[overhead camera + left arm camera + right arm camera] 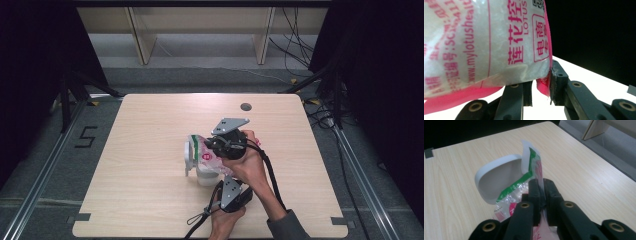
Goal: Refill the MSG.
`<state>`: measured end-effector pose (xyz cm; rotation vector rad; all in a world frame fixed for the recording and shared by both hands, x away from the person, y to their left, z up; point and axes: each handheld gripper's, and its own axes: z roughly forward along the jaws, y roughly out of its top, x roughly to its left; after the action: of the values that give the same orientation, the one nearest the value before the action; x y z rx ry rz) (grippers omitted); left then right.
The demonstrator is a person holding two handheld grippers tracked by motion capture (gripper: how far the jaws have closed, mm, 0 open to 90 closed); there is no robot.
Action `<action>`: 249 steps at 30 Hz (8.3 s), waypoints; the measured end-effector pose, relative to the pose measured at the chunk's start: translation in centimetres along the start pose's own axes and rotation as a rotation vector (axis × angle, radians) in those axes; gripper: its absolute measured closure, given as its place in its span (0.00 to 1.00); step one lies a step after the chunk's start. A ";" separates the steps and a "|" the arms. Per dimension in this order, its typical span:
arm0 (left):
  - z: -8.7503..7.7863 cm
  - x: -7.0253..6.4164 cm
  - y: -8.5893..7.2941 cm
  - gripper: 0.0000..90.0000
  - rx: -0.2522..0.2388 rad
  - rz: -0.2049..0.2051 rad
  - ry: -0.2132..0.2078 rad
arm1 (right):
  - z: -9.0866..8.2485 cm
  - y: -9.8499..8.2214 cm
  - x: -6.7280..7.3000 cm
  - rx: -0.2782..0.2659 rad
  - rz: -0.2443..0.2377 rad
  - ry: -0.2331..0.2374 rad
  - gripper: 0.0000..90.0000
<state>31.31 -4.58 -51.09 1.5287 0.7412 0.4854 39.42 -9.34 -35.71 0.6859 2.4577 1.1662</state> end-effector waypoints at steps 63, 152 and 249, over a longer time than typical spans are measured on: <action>0.8 0.0 1.1 0.83 -0.074 -0.064 -0.049 | -1.2 0.5 0.2 -0.110 -0.005 -0.034 1.00; 1.1 1.0 1.6 0.83 -0.066 -0.067 -0.050 | -0.7 1.0 0.3 -0.130 -0.015 -0.052 1.00; -0.1 0.7 0.7 0.54 0.068 0.016 -0.070 | -8.5 -2.8 -2.3 -0.343 0.090 -0.029 1.00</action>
<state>31.89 -4.00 -50.48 1.6075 0.6975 0.4196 36.44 -17.50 -32.51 0.7084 2.1446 1.5507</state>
